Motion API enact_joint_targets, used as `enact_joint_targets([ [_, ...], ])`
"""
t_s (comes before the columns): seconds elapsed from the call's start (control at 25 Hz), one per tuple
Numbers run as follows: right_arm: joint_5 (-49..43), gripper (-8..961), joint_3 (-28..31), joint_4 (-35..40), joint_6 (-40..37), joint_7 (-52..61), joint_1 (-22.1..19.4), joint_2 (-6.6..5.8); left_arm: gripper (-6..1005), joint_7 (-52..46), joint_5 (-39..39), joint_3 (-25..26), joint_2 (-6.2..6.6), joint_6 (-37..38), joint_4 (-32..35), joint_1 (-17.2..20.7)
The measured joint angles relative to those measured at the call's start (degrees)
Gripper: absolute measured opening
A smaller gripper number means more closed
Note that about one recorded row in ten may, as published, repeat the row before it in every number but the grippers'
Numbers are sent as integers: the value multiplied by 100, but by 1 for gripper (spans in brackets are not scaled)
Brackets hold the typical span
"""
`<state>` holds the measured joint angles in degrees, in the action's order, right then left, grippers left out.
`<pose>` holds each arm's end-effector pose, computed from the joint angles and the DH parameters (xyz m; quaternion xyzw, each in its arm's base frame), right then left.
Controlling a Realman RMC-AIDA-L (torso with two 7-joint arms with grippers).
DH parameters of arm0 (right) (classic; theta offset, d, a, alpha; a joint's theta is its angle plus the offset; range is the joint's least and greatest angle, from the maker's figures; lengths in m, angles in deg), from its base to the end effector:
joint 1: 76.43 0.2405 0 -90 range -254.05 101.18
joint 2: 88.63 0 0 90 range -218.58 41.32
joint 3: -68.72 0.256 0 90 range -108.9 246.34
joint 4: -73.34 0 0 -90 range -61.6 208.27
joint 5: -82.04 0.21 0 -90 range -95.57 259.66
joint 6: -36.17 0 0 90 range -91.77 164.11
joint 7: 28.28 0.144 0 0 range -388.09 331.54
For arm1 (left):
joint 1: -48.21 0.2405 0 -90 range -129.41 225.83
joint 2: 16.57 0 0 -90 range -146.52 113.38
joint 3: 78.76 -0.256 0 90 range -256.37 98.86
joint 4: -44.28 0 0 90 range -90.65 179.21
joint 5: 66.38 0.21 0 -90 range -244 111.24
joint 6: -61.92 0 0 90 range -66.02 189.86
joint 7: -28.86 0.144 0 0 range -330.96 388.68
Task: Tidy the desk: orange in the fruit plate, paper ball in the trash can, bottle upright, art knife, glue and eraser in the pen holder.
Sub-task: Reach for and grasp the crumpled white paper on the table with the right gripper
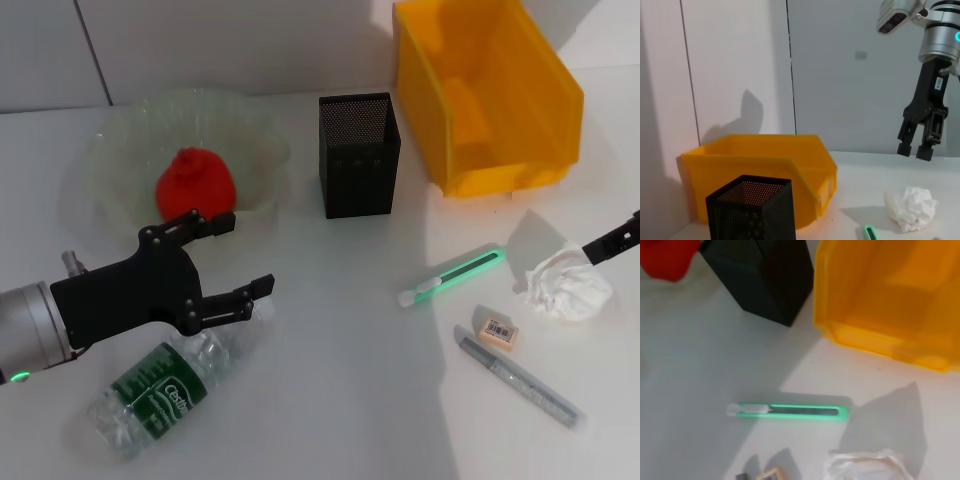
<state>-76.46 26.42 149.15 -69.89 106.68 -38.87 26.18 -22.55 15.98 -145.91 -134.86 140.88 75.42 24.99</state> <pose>0.2479 0.3512 0.1218 -0.8515 0.4623 -0.1312 0.2097 -0.2592 0.3097 -0.0388 -0.9367 -0.0648 -0.2818 0.1977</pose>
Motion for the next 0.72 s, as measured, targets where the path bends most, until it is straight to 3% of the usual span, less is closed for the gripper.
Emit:
enact_joint_targets([
  [0.04,-140,806,-153,-23,189,20,-11,88,862,0,1,0,0,-9,0,-2],
  [0.36,-450,789,-445,-226,696,74,9,364,861,21,8,0,-1,-10,2,-9],
  [0.72,-591,770,-1039,-781,1209,282,14,403,861,68,9,-94,0,-7,-10,-41],
])
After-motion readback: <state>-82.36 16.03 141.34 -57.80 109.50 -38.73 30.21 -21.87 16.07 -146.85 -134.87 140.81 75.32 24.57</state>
